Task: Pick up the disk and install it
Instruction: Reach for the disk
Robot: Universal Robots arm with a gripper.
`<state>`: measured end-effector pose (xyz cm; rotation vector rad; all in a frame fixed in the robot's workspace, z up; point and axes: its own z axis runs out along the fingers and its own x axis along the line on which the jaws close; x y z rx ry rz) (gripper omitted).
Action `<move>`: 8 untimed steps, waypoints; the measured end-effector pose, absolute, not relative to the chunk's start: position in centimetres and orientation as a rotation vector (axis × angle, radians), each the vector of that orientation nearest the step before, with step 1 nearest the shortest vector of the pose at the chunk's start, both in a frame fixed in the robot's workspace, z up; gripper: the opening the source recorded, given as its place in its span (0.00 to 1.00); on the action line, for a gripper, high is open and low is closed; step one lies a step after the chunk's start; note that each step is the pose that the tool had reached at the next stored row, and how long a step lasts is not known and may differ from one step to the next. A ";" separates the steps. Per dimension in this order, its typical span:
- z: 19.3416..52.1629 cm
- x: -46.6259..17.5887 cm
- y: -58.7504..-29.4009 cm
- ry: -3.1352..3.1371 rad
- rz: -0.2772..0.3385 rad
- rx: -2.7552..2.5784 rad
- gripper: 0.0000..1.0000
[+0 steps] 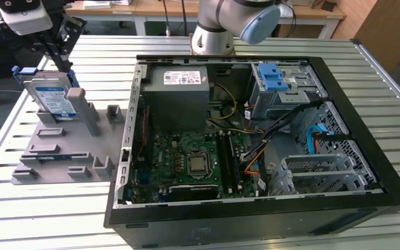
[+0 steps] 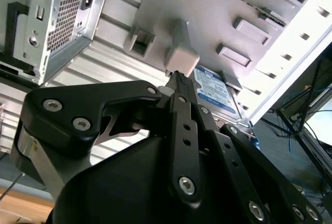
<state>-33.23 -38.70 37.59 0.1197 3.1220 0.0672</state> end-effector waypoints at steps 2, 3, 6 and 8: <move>37.6 -33.9 -38.6 3.122 0.067 0.120 0.11; 37.6 -34.2 -38.6 3.122 0.067 0.119 0.11; 37.5 -34.7 -38.6 3.122 0.067 0.120 0.11; 37.5 -34.8 -38.6 3.122 0.067 0.120 0.11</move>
